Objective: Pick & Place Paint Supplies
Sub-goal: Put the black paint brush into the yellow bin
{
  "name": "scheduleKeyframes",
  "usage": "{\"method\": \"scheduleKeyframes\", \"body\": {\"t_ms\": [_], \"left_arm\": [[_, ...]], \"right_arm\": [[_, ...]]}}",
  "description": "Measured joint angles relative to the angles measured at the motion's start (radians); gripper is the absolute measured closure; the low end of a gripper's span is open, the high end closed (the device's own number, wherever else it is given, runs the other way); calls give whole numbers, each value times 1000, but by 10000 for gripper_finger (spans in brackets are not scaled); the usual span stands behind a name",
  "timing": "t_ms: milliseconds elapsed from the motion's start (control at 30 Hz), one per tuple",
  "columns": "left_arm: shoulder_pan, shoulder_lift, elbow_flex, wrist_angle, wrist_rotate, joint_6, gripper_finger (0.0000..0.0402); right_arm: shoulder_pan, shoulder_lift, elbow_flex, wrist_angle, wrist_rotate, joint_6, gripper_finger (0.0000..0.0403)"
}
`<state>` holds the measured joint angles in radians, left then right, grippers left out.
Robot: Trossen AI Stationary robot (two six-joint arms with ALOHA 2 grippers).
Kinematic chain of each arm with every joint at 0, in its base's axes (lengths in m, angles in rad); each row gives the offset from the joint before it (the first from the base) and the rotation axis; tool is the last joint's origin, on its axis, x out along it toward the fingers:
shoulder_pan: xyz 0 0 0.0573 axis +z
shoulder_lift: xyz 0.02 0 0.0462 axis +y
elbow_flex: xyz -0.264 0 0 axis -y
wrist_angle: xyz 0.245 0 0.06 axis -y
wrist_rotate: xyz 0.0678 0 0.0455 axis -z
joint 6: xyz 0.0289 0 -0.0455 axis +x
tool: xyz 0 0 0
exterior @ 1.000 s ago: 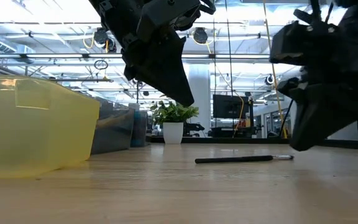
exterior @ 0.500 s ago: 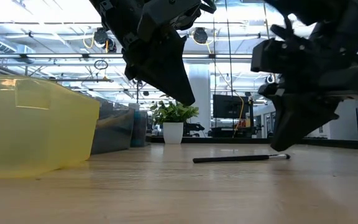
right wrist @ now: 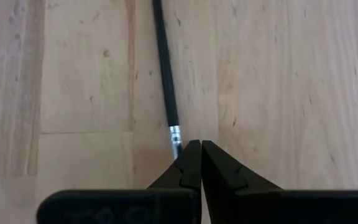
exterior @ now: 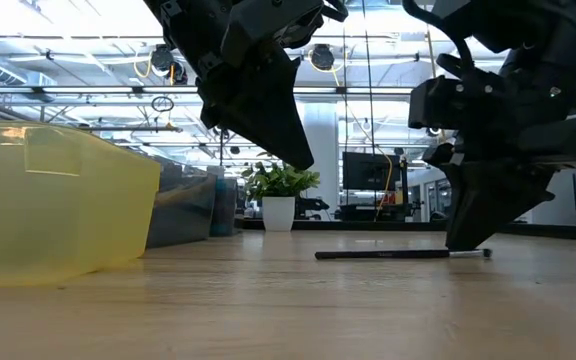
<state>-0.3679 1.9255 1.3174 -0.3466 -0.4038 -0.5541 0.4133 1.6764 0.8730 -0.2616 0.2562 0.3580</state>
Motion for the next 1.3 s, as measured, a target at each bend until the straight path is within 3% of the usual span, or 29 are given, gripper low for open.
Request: {"method": "scheduleKeyframes", "body": {"t_ms": [433,800,1300], "left_arm": [[0,0,0,0,0,0,371],[0,0,0,0,0,0,371],[0,0,0,1,0,-1,371]], "right_arm": [[2,-2,0,3,0,17,403],[62,-83,-1,0,0,45,403],[85,-68,-9,-6,4,52,403]]}}
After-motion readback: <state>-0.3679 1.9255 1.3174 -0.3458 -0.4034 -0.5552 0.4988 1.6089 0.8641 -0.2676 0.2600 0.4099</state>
